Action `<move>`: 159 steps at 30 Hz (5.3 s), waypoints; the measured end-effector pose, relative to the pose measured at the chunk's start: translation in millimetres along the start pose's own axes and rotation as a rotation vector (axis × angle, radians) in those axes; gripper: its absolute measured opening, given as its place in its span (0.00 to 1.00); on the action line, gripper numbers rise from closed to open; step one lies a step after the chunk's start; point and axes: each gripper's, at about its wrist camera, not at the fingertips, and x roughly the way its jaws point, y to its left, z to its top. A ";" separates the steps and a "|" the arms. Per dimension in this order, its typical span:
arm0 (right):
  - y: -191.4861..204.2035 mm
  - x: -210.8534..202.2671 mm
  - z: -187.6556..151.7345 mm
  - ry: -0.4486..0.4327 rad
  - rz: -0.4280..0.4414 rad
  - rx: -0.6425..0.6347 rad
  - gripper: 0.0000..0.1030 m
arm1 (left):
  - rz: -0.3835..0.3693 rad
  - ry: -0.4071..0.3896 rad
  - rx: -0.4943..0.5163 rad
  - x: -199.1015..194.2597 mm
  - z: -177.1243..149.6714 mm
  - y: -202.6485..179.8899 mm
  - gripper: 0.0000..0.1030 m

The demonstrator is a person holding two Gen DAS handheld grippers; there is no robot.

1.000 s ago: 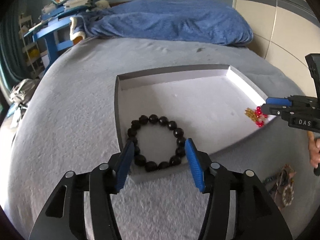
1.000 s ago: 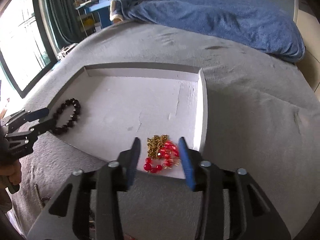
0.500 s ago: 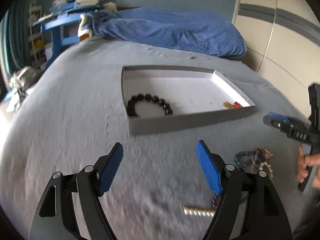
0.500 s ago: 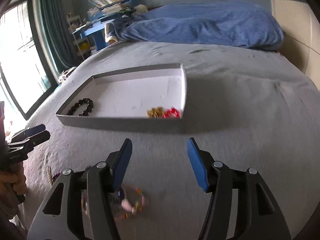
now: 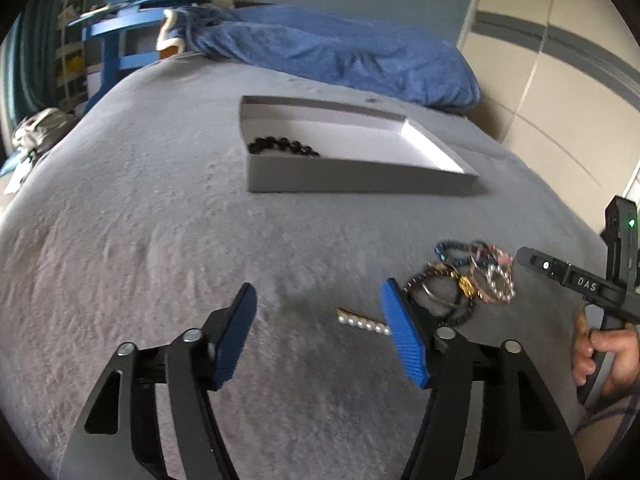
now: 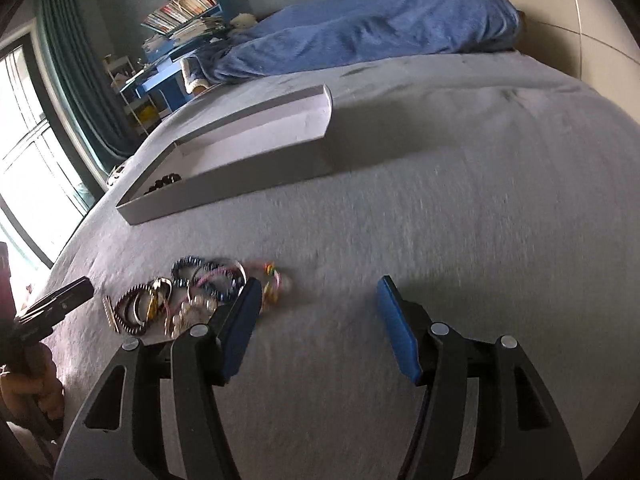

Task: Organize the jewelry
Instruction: 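Grasp the pearl hairpin with the left tool while the right tool moves to the pearl bracelet, then grasp the pearl ring bracelet with the right tool while the left tool holds the hairpin, then lower both pearl pieces into the grey box and open both tools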

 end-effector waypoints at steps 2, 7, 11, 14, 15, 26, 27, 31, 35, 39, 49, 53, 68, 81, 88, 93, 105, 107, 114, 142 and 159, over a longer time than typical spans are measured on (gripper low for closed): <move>2.2 -5.6 -1.0 -0.029 0.000 -0.011 0.58 | -0.001 0.024 0.028 4.9 -0.4 -5.9 0.56; -2.6 1.4 0.9 -0.002 -0.003 0.007 0.58 | -0.026 0.064 0.044 11.0 -3.9 -14.8 0.53; -1.6 1.4 0.5 0.001 -0.002 -0.004 0.58 | -0.016 0.094 0.019 16.9 -5.6 -12.1 0.46; -2.0 0.9 0.2 0.001 0.003 0.003 0.58 | -0.012 0.091 0.024 15.6 -6.0 -13.9 0.39; -2.4 0.9 0.2 0.001 0.006 0.006 0.58 | -0.016 0.091 0.025 15.5 -6.2 -14.2 0.33; -5.7 0.0 -0.7 -0.004 0.023 0.022 0.58 | -0.083 0.049 0.012 -2.0 -11.2 -14.7 0.29; -5.7 0.0 -0.7 -0.004 0.024 0.023 0.58 | -0.082 0.045 0.009 -3.7 -11.6 -14.8 0.37; -7.0 -0.9 -0.7 -0.005 0.028 0.025 0.59 | -0.100 0.063 0.000 -2.9 -13.1 -14.7 0.37; -2.7 -5.1 -1.6 -0.018 0.043 0.000 0.59 | -0.102 0.087 0.023 1.8 -13.3 -20.0 0.37; 9.5 -9.8 -4.1 -0.030 0.060 -0.063 0.59 | -0.092 0.110 0.043 6.2 -13.8 -24.4 0.39; 25.6 -11.2 -6.7 -0.019 0.072 -0.138 0.59 | -0.105 0.047 -0.048 -7.0 -16.4 -6.7 0.03; 37.2 -12.2 -8.2 -0.016 0.112 -0.194 0.59 | -0.095 0.012 -0.148 -15.6 -19.5 14.8 0.02; 70.9 11.0 -19.0 0.113 0.088 -0.360 0.50 | -0.124 0.064 0.026 -12.8 -24.0 -19.7 0.48; 65.0 1.8 -18.3 0.073 0.119 -0.337 0.39 | -0.100 0.165 0.116 6.0 -24.1 -41.5 0.55; 59.3 -7.4 -16.5 0.029 0.132 -0.310 0.39 | -0.111 0.137 0.085 2.2 -22.4 -34.8 0.54; 50.4 -14.3 -13.7 -0.003 0.128 -0.257 0.39 | -0.123 0.114 0.036 -6.2 -21.7 -21.6 0.54; 46.3 -14.8 -11.9 -0.014 0.124 -0.229 0.39 | -0.079 0.059 0.051 -20.8 -14.9 -15.8 0.55; 44.7 -15.6 -10.9 -0.018 0.133 -0.220 0.39 | -0.073 0.043 0.062 -22.9 -9.9 -17.4 0.55; 41.9 -14.0 -0.1 -0.012 0.147 -0.202 0.39 | -0.080 -0.003 0.075 -22.8 16.3 -20.3 0.55; -4.2 -43.1 68.8 -0.109 0.379 0.069 0.38 | -0.117 -0.055 0.097 -3.2 62.4 -34.6 0.55; 50.0 106.2 156.0 0.126 0.099 -0.211 0.38 | -0.044 0.026 0.059 92.4 141.5 -34.7 0.55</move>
